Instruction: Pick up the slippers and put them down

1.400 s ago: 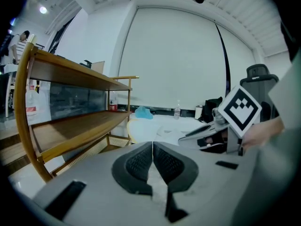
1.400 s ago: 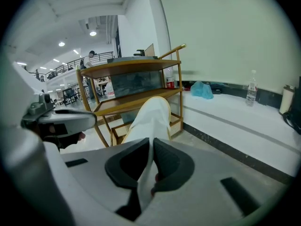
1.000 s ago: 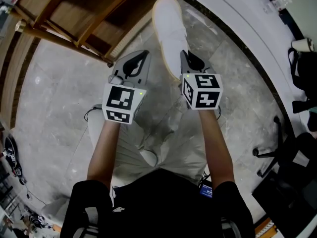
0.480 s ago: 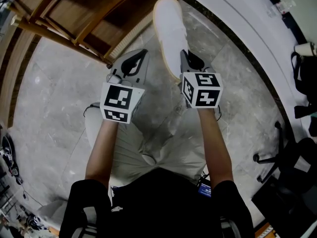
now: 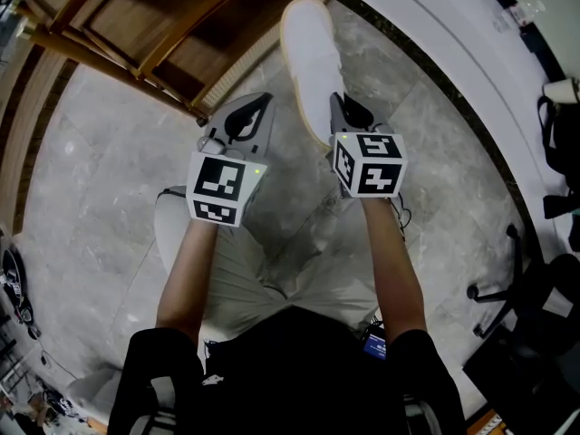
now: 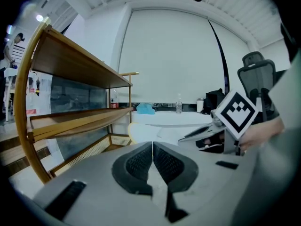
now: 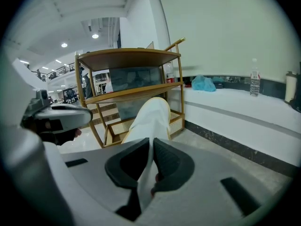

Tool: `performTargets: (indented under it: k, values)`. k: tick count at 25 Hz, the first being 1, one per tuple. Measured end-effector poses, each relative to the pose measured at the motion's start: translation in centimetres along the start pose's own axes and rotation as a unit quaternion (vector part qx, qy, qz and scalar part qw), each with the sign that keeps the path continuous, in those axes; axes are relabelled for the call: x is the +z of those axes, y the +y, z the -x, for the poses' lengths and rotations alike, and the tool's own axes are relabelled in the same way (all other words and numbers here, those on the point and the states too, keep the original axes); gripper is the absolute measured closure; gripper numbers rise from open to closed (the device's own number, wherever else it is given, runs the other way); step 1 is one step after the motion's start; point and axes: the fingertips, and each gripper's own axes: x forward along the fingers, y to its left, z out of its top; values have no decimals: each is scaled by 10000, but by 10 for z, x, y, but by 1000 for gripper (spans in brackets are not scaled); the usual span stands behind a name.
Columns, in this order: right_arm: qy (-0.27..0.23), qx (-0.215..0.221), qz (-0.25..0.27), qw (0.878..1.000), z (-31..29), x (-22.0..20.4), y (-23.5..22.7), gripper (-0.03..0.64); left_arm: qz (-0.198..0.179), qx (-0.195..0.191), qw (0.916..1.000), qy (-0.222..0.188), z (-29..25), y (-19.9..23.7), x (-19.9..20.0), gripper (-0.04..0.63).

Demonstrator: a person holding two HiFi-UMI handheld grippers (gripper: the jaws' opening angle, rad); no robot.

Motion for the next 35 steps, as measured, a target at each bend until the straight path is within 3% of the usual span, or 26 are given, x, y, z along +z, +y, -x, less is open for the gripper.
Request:
performTargets:
  k: [15,25,35]
  values:
    - [137,-53,119,9998,-7,-12,4,603,47,-95,9999,-131,-5,-1,-4,589]
    - [648,-28,101,9978,-34,-48,1,601,16,-75,9999,-107,-8,-9,-5,589]
    - [1320,36,19,9912,-64,-104,0,600,296,-40,9995,-49,-6,-3,-8,589]
